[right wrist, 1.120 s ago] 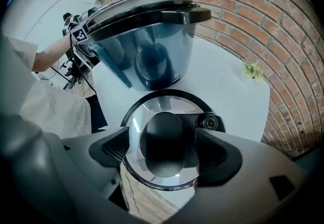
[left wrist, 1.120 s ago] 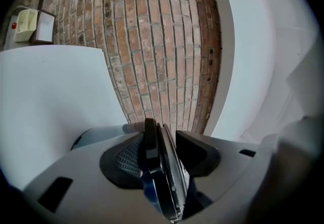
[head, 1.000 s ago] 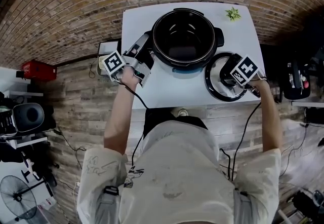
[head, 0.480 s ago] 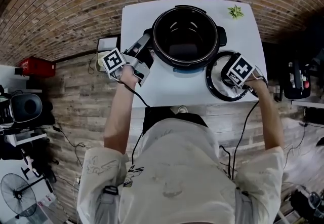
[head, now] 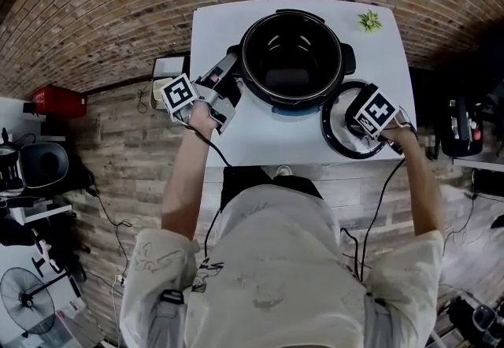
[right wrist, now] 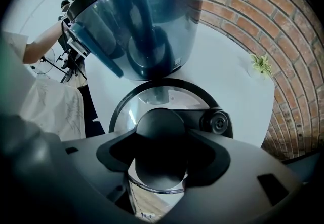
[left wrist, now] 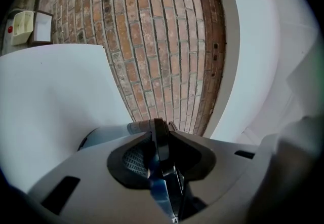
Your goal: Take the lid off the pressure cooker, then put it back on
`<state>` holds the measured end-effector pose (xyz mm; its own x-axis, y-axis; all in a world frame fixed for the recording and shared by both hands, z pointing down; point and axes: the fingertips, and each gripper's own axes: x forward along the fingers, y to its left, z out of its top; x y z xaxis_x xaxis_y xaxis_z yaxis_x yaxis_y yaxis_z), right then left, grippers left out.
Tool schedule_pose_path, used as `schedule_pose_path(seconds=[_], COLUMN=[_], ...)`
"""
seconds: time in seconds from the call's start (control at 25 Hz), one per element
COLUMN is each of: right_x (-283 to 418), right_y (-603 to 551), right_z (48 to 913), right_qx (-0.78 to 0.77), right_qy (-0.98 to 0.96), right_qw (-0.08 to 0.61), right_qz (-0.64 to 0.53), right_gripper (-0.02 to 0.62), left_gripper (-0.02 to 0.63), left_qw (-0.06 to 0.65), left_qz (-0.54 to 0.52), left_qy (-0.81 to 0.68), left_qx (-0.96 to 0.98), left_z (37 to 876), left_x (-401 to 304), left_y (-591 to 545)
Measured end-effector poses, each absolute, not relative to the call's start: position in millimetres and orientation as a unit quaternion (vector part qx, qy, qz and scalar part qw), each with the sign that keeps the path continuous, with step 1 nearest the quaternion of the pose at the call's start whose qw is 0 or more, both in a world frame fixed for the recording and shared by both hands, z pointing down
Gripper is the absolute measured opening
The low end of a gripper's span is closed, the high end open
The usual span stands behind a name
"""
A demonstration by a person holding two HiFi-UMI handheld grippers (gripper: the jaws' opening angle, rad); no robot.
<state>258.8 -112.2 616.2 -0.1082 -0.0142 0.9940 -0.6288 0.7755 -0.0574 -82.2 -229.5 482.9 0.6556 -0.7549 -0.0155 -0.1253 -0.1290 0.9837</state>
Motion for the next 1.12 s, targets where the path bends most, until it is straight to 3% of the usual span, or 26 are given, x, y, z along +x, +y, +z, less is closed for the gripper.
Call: schedule_pose_path(seconds=[0.28,0.6,1.12], right_x=[262,285,284], right_y=[-107,-94,-81], right_z=[597,565,446], right_qx=[0.25,0.273,0.281], right_qy=[-0.71,-0.69,-0.687], right_qw=[0.599,0.615,0.621], right_qz=[0.271,0.266,0.252], right_gripper=[0.291,0.291,0.292], left_gripper=[0.118,0.118,0.117], left_qw=[0.592,0.602,0.617], left_qz=[-0.278,-0.278,-0.269], left_qy=[-0.31,-0.309,-0.29], left_qx=[0.69,0.682,0.68], left_z=[484,485,486], left_x=[-83,-84,-81], left_y=[-228,-227,-228])
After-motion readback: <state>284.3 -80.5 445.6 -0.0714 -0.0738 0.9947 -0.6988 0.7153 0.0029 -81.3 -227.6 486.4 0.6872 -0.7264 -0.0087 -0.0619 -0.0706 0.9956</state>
